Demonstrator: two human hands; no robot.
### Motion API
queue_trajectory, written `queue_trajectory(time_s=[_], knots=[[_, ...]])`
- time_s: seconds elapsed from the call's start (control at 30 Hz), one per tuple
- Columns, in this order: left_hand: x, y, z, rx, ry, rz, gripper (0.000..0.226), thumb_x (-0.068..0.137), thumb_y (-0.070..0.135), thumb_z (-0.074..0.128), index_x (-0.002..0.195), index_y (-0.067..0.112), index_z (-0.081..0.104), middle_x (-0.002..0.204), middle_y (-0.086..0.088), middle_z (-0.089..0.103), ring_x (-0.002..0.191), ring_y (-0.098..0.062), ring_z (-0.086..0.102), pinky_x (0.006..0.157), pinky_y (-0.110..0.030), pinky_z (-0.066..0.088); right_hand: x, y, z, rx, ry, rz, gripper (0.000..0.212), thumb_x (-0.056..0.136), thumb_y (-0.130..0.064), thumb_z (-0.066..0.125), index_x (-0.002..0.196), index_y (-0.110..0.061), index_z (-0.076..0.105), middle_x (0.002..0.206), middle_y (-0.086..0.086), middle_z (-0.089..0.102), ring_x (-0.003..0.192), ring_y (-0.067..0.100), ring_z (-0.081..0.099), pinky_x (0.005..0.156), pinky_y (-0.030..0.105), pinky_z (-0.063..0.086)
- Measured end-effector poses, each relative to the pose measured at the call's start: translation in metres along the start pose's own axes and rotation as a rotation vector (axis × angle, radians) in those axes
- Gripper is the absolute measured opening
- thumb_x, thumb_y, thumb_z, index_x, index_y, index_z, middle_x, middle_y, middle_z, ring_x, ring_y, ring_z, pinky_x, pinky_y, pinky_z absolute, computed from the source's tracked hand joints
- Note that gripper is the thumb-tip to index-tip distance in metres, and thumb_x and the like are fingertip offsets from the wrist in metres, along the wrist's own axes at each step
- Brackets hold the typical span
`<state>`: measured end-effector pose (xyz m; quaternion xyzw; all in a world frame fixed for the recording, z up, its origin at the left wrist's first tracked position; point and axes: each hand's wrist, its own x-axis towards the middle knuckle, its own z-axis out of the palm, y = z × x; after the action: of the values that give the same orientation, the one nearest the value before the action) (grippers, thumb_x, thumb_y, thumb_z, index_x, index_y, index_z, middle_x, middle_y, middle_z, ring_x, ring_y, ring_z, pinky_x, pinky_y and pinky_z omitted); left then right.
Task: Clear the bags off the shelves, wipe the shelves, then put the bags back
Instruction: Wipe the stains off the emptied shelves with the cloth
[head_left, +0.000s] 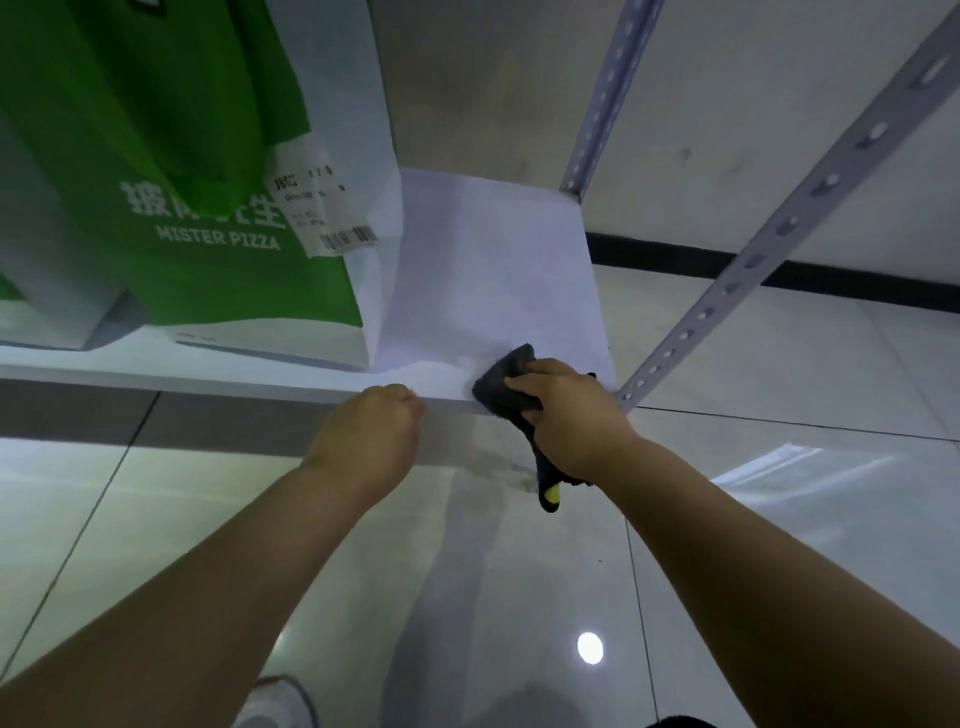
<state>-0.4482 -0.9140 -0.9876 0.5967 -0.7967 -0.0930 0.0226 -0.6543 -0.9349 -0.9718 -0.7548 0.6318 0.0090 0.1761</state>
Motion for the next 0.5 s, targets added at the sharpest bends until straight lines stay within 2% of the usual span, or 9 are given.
queue_trajectory(time_s=[0.07,0.23,0.33,0.5], knots=[[-0.007,0.002,-0.011,0.019,-0.047,-0.026,0.014,0.087,0.009,0.046,0.089,0.011,0.060,0.099,-0.008,0.058,0.091,-0.029,0.056,0.069,-0.038,0.047,-0.007,-0.002,-0.008,0.079,-0.005,-0.026,0.041,0.091,-0.012,0.049,0.130,-0.025,0.050,0.135,0.003,0.044,0.109,0.032,0.050,0.092,0.041,0.044],[-0.032,0.002,-0.042,0.010,-0.138,-0.083,0.015,0.088,0.026,0.047,0.087,0.019,0.060,0.102,-0.005,0.060,0.094,-0.029,0.057,0.079,-0.039,0.050,-0.030,-0.008,-0.024,0.246,0.086,-0.131,0.037,0.092,-0.010,0.047,0.127,-0.019,0.053,0.129,0.003,0.049,0.107,0.026,0.052,0.088,0.033,0.044],[-0.053,-0.001,-0.061,0.035,-0.128,-0.138,0.019,0.088,0.035,0.049,0.096,0.025,0.062,0.108,-0.001,0.061,0.099,-0.026,0.058,0.082,-0.036,0.049,-0.041,-0.015,-0.033,0.308,0.075,-0.254,0.036,0.092,-0.010,0.048,0.127,-0.019,0.054,0.131,0.001,0.048,0.109,0.023,0.051,0.089,0.029,0.041],[-0.092,-0.012,-0.084,0.090,-0.110,-0.266,0.035,0.088,0.048,0.050,0.118,0.031,0.059,0.125,0.004,0.060,0.112,-0.021,0.056,0.088,-0.032,0.046,-0.056,-0.042,-0.042,0.351,0.074,-0.445,0.040,0.092,-0.011,0.052,0.130,-0.023,0.054,0.142,-0.006,0.042,0.122,0.017,0.044,0.098,0.020,0.030]])
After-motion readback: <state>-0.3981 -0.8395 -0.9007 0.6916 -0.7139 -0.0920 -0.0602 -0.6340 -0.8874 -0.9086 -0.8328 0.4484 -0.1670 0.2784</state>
